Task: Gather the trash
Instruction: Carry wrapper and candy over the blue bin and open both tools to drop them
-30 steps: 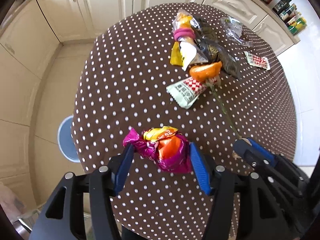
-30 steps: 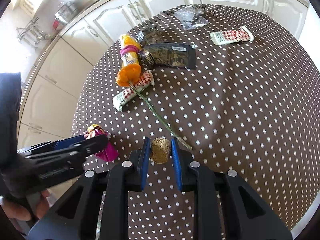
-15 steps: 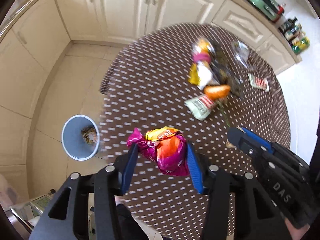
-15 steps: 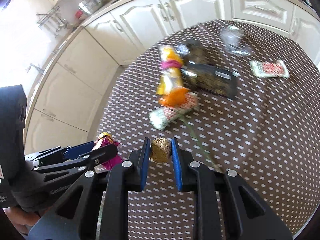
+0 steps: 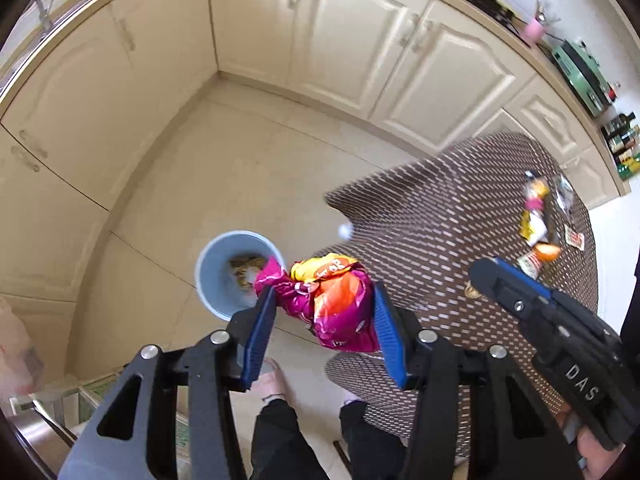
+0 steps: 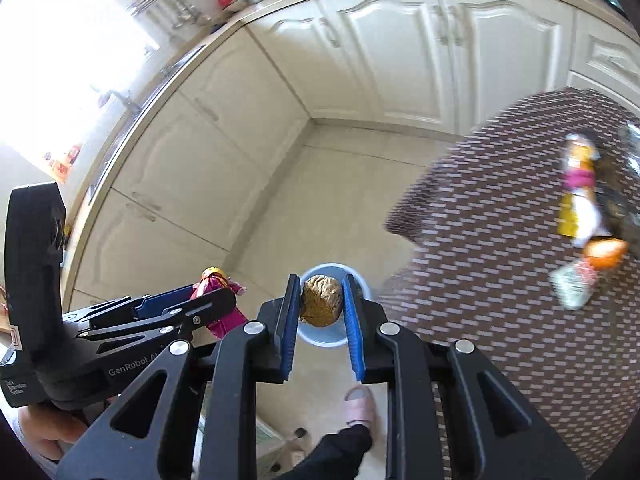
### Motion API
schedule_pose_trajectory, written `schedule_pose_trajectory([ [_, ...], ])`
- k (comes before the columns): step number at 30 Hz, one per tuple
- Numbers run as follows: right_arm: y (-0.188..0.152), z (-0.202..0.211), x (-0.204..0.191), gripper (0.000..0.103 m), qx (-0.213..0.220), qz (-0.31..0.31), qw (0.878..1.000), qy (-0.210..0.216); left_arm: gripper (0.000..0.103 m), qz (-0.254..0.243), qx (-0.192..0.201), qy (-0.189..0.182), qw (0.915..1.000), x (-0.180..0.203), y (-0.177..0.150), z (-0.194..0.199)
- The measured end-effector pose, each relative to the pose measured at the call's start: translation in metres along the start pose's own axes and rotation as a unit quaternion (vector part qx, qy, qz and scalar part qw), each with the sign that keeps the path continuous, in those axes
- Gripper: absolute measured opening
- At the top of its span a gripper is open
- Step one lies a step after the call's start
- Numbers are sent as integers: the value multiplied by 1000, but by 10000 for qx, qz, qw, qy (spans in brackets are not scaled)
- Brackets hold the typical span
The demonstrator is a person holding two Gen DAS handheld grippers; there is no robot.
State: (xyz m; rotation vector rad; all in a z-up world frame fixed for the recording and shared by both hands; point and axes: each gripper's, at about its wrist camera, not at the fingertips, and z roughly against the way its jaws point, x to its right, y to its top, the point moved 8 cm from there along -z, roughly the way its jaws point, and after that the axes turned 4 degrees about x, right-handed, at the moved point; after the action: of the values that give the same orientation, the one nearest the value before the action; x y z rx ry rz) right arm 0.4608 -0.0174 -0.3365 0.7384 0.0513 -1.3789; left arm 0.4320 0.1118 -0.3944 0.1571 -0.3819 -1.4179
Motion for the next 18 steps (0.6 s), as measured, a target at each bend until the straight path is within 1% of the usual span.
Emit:
schedule_pose_trajectory([
  [3, 5, -18, -32, 20, 0, 53, 10000, 28, 49, 4, 33, 35, 10000, -30, 12, 2],
  [7, 8, -30, -57, 20, 23, 62, 10000, 39, 53, 21, 56, -3, 10000, -61, 26, 5],
  [10, 10, -36, -72, 20, 27, 71, 10000, 16, 58, 51, 94, 88, 9999, -80, 32, 6],
  [14, 13, -45, -86, 20, -6, 132, 9999, -39, 59, 245, 72, -90, 9996, -99, 33, 9],
  [18, 13, -49, -94, 20, -35, 185, 9998, -65, 59, 314, 105, -79, 9994, -113, 34, 13],
])
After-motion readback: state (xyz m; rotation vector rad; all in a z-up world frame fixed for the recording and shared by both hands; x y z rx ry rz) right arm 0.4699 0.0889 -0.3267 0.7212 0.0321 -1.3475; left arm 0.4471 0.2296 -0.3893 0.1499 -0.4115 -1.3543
